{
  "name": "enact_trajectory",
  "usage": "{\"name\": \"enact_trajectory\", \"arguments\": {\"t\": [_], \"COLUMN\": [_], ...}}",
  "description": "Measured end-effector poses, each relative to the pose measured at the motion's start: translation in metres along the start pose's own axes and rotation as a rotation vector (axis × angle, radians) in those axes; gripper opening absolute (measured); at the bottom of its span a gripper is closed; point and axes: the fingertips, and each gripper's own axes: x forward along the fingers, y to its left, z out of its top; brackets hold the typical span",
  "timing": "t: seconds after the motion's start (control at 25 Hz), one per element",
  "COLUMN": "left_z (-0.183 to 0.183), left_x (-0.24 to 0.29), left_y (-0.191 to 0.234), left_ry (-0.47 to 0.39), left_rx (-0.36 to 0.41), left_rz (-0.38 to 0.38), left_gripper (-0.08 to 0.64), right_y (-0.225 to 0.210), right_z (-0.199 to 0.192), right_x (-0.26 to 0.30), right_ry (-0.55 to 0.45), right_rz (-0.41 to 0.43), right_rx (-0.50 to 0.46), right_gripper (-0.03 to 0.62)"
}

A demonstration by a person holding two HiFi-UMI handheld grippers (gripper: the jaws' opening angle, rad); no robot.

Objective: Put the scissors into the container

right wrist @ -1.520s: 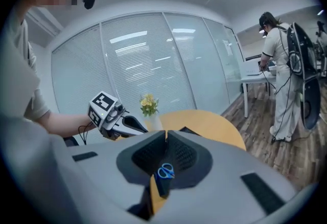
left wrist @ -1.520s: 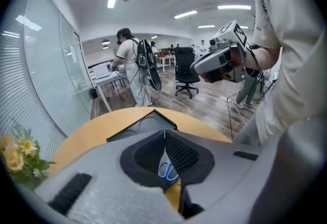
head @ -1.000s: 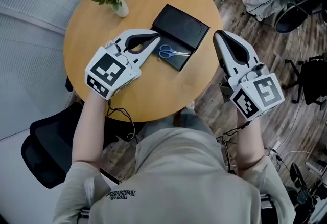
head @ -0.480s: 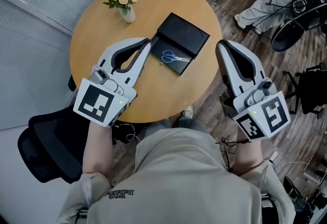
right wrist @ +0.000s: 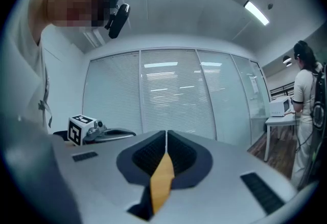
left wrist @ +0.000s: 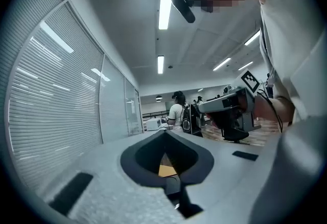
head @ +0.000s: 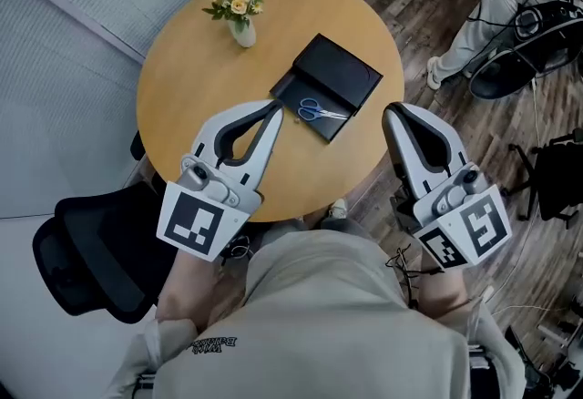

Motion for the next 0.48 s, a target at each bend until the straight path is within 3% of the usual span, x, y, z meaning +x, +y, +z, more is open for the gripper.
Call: {"name": "enact_trajectory", "arguments": {"t": [0.2,0.48], "left_z": [-0.014,-0.018], "left_x": [-0.008,-0.004], "left_y": [-0.001,-0.001], "left_ry": [0.036,0.061], "left_rx": [-0.005,0.004], "left_rz": [0.048,0.043], "left_gripper": [0.021,0.021], "right_y": [0.006,0.005], "right_z": [-0.011,-0.019], "right_x": [-0.003,0.000], "right_ry": [0.047,0.092], "right_rz": [0.028,0.043], "right_rx": [-0.006,-0.012], "right_gripper": [0.034,0.034]}}
